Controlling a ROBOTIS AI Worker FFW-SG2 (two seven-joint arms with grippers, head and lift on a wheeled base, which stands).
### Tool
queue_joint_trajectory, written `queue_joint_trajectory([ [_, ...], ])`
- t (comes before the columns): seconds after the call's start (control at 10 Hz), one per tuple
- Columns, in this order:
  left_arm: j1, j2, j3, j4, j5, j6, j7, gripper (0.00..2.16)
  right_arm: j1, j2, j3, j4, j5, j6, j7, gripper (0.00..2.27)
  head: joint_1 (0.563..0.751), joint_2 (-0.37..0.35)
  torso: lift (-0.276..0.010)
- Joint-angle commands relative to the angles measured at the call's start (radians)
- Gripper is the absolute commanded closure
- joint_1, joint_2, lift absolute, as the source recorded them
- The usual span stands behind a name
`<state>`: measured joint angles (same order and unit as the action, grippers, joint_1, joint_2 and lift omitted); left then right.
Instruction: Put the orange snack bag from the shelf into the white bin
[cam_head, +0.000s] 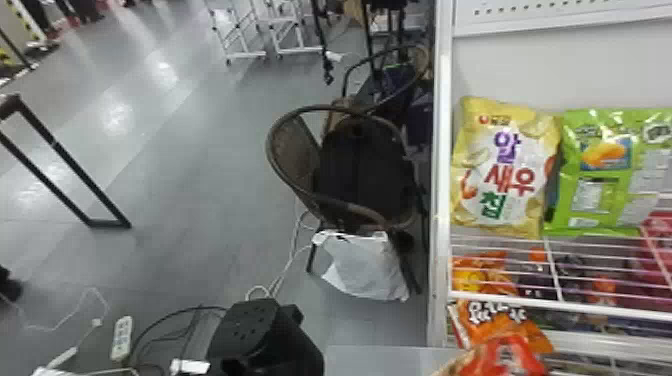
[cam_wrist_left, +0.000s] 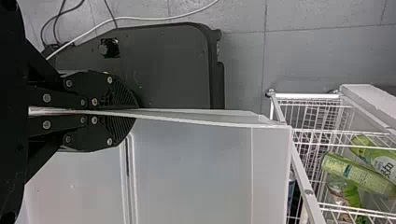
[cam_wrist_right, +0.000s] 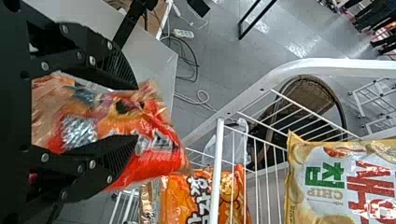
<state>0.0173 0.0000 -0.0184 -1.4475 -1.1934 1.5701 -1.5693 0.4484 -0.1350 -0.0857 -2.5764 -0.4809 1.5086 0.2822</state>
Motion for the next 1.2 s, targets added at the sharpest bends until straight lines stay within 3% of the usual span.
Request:
queue_joint_trajectory([
  [0.0,0.004,-0.003,-0.002,-0.004,0.0,0.001,-0.011,2.14,0.007,0.0,0.001,-0.002,-0.001,-0.006,0.0,0.06,0.695,0.269,0.001],
  [0.4,0.016,-0.003,-0.003,-0.008,0.0,0.001,-0.011,2.14,0.01,0.008,-0.069,0.045,-0.002,-0.156,-0.032,0.06,0.695,0.249,0.001],
  [0.8,0.016,-0.003,-0.008,-0.007,0.0,0.001,-0.011,2.14,0.006,0.025,-0.161,0.194,-0.002,-0.497,-0.066,0.07,0.695,0.094,0.001],
  [1.1,0.016,-0.003,-0.008,-0.005,0.002,0.001,-0.011,2.14,0.007,0.026,-0.18,0.332,0.041,-0.847,-0.115,0.06,0.695,-0.038,0.001],
])
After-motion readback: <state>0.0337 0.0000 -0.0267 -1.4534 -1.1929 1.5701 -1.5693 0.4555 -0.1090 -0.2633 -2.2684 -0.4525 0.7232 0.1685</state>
